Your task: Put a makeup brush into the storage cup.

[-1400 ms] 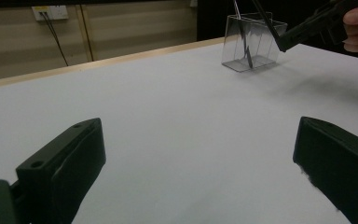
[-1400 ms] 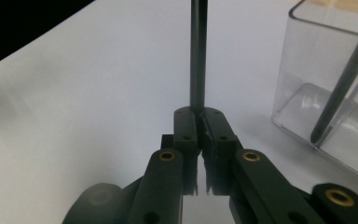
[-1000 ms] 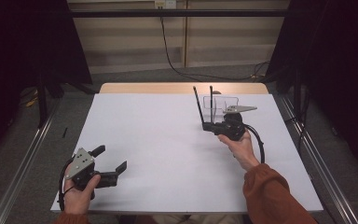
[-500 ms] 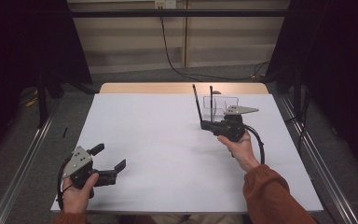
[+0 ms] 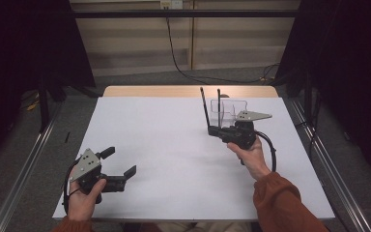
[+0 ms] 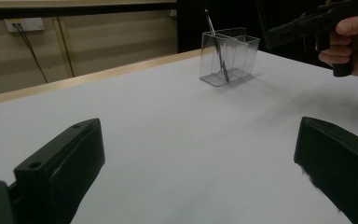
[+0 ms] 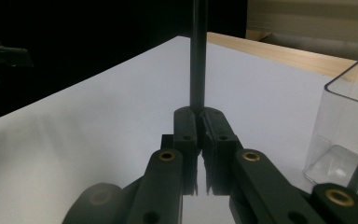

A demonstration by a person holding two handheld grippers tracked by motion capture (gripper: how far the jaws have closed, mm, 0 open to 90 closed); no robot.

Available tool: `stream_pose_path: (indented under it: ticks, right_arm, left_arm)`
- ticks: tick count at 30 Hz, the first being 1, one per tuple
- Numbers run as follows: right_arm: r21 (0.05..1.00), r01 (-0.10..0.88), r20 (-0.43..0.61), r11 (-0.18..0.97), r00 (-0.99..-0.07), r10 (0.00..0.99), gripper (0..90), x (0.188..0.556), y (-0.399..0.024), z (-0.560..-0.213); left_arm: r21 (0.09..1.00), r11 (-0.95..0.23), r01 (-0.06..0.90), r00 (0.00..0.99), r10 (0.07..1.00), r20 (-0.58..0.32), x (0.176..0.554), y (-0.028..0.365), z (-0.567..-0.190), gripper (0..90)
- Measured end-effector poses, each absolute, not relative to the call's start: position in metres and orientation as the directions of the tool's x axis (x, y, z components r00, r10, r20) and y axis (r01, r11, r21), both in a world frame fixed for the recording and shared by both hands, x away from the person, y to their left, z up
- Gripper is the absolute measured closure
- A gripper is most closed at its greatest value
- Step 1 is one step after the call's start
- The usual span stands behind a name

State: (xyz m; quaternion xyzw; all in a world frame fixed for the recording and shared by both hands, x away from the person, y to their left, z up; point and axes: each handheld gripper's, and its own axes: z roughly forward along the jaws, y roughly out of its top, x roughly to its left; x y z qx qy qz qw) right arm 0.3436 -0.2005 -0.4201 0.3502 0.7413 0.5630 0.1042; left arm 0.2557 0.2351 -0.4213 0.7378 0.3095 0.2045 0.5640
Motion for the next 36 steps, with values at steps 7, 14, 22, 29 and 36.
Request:
stream_pose_path:
  ticks: [7,14,22,29,36]
  right_arm:
    - [0.911,0.392,0.237,0.126,-0.75,0.618,84.5,0.335,-0.198,-0.42]
    - [0.908,0.394,0.239,0.143,-0.768,0.595,84.5,0.328,-0.194,-0.42]
    - [0.91,0.389,0.242,0.14,-0.774,0.585,84.5,0.322,-0.191,-0.424]
    - [0.919,0.367,0.227,0.144,-0.793,0.565,84.4,0.317,-0.185,-0.425]
    - [0.926,0.347,0.213,0.151,-0.808,0.549,84.4,0.312,-0.181,-0.422]
  left_arm:
    - [0.958,-0.184,0.22,0.754,0.655,-0.047,0.258,0.224,-0.416,1.7]
    - [0.959,-0.206,0.196,0.78,0.625,-0.026,0.265,0.211,-0.411,1.9]
    - [0.965,-0.193,0.178,0.808,0.588,-0.031,0.27,0.193,-0.405,2.2]
    - [0.97,-0.17,0.172,0.821,0.568,-0.046,0.274,0.179,-0.4,1.7]
    - [0.97,-0.168,0.178,0.829,0.556,-0.056,0.279,0.169,-0.396,1.5]
